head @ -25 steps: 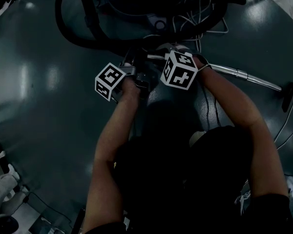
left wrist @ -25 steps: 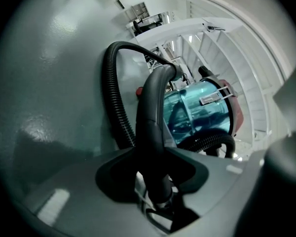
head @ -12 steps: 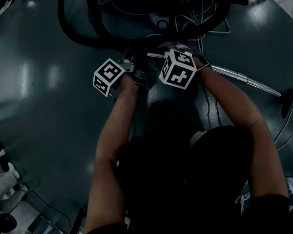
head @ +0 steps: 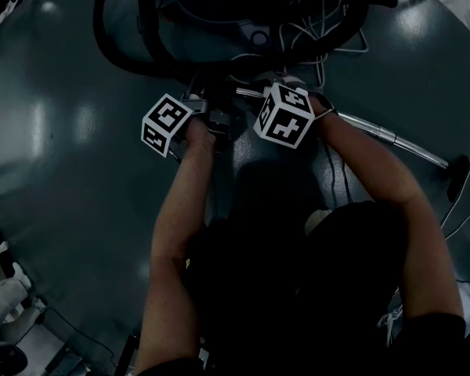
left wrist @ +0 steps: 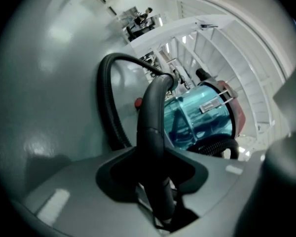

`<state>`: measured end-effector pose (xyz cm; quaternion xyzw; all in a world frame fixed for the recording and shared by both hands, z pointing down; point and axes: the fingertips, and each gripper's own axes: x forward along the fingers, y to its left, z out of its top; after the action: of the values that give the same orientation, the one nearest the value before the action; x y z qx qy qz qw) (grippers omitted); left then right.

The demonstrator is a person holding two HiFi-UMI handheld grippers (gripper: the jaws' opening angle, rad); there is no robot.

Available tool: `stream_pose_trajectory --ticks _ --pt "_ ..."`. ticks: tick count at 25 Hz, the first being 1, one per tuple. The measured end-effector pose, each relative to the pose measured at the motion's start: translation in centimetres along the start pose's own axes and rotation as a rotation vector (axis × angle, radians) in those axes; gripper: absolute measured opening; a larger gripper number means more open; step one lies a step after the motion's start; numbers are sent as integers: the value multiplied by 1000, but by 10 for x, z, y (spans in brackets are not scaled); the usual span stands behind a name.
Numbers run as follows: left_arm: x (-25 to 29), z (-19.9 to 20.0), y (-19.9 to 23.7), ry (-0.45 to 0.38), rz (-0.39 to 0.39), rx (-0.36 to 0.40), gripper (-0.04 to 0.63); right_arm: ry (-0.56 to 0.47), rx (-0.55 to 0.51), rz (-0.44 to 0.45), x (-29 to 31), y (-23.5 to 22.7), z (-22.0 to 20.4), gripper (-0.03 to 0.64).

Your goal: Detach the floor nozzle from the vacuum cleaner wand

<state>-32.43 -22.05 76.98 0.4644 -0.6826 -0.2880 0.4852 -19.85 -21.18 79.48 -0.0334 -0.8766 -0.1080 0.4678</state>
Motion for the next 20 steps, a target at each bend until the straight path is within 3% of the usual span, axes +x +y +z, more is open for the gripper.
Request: stream_pose_trajectory --ticks 2,5,20 --pt "-12 17 -8 -77 -46 48 158 19 -10 -35 -2 -8 -14 170" --pt "-17 12 -12 -101 -107 33 155 25 1 -85 -7 -26 -27 169" --pt "-27 9 33 -101 -26 -39 153 38 -10 -58 2 -14 -33 172"
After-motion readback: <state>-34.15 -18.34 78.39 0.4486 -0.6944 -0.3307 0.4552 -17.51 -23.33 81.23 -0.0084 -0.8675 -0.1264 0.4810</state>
